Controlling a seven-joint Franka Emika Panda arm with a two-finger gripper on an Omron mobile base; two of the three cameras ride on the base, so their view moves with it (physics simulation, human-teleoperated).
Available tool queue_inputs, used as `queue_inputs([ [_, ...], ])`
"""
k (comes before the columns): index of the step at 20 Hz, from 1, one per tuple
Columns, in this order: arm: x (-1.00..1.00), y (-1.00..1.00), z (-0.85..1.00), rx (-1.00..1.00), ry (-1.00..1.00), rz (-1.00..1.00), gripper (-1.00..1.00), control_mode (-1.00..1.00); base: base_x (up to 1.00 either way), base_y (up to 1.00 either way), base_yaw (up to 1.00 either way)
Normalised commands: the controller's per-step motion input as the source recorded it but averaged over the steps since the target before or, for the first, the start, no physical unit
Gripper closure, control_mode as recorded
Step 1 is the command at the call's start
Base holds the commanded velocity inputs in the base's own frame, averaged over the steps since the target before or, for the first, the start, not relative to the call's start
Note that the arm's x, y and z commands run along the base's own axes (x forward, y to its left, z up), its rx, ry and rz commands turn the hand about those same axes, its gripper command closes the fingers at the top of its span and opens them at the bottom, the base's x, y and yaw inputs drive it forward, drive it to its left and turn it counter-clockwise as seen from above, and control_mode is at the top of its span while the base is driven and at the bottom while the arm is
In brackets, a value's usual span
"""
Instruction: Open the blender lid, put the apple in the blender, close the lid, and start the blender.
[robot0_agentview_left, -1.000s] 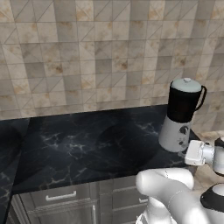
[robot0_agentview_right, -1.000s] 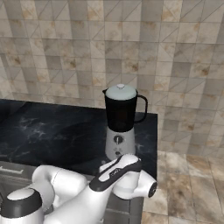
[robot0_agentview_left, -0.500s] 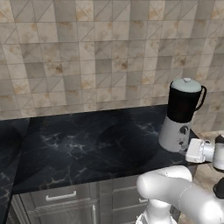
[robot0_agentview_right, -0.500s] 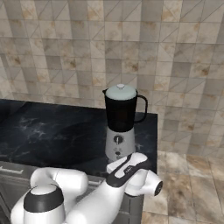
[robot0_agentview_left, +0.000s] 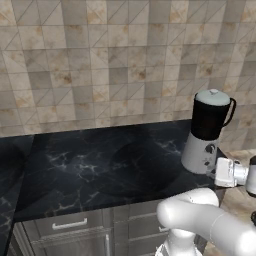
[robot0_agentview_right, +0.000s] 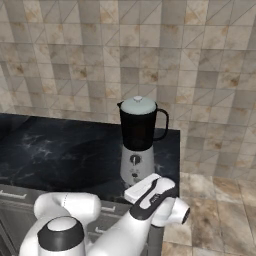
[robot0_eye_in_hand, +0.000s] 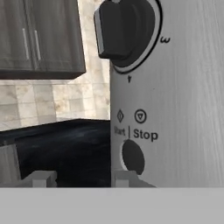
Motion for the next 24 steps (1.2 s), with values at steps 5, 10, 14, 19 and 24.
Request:
queue_inputs([
  [5, 0.00, 0.00, 0.30, 0.00, -0.05, -0.04, -1.00, -1.00, 0.00, 0.00, 0.00],
  [10, -0.08, 0.00, 0.39, 0.00, -0.06, -0.06, -1.00, -1.00, 0.00, 0.00, 0.00],
  [14, -0.17, 0.00, 0.48, 0.00, -0.02, -0.09, -1.00, -1.00, 0.00, 0.00, 0.00],
  [19, -0.70, -0.03, 0.40, 0.00, -0.04, -0.08, -1.00, -1.00, 0.00, 0.00, 0.00],
  [24, -0.72, 0.00, 0.58, 0.00, -0.05, -0.04, -1.00, -1.00, 0.00, 0.00, 0.00],
])
